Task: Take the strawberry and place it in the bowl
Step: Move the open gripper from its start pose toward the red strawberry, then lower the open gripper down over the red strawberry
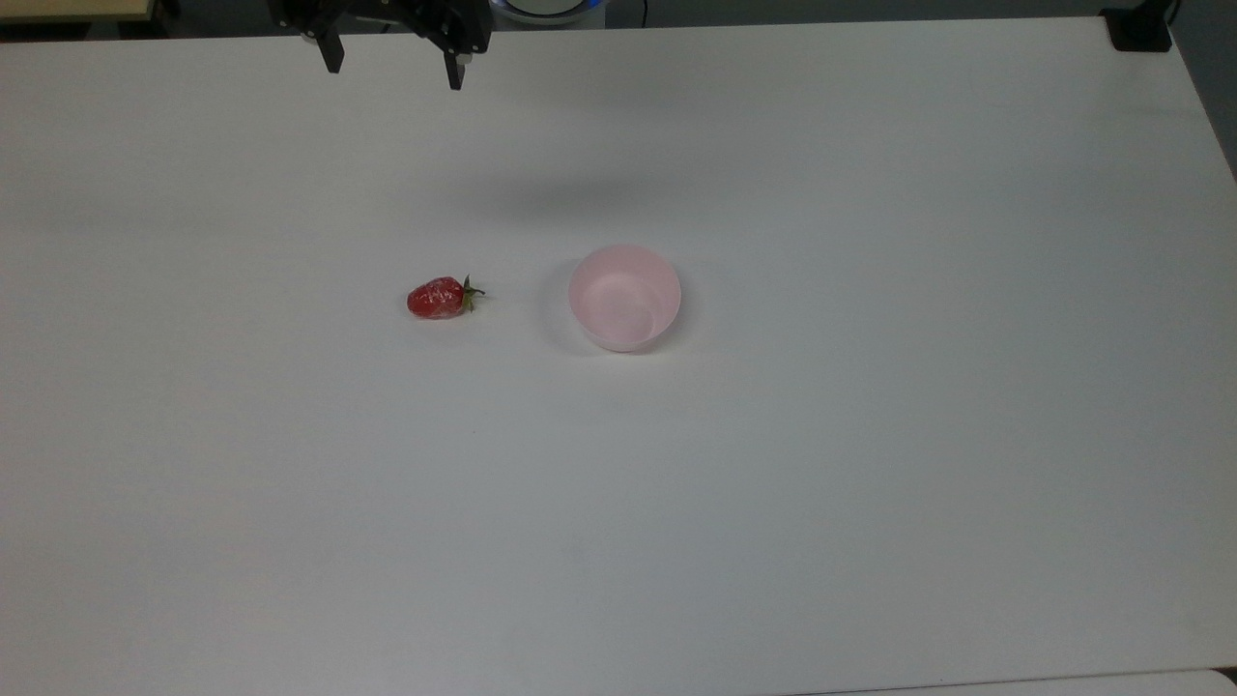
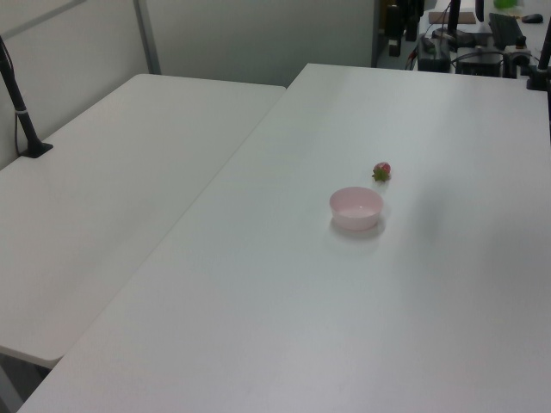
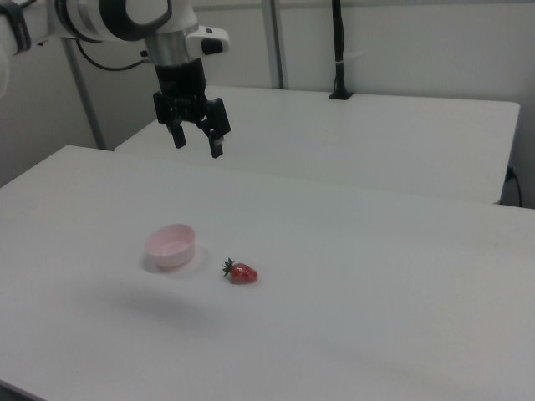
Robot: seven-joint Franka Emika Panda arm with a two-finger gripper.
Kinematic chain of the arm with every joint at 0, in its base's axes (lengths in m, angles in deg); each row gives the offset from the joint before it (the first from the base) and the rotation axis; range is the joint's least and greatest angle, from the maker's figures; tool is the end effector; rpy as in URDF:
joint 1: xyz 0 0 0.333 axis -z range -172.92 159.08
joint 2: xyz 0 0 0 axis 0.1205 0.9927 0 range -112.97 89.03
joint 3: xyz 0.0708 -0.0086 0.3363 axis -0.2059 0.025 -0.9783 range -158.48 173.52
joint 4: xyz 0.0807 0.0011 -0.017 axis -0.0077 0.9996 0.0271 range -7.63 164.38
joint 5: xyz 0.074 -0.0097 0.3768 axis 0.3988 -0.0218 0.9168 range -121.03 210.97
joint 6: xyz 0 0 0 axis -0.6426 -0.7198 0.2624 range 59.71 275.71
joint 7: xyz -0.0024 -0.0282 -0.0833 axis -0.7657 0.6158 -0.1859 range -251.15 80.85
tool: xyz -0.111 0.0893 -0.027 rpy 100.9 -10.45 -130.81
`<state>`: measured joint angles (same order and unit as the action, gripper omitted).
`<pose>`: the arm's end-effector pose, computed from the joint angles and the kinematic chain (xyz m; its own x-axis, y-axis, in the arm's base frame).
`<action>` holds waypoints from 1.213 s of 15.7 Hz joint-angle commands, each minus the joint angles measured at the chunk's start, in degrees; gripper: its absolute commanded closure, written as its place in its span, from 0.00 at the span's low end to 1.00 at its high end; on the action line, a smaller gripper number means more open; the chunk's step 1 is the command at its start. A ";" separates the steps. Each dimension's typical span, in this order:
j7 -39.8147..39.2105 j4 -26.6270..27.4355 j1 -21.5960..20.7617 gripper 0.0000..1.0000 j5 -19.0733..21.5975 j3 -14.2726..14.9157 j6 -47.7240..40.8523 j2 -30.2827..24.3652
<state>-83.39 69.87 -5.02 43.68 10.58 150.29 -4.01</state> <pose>0.5896 -0.0521 0.6034 0.9932 -0.1166 0.0033 -0.1166 -0.9927 0.0298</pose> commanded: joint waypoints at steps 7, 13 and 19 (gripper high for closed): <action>-1.14 0.69 0.65 0.00 0.15 -0.07 3.23 2.15; -1.05 0.60 0.65 0.00 0.15 -0.07 3.41 2.15; -0.96 0.86 0.30 0.00 0.23 -0.16 3.76 2.24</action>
<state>-83.42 69.85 -4.71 43.68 10.53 152.43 -1.31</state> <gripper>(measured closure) 0.000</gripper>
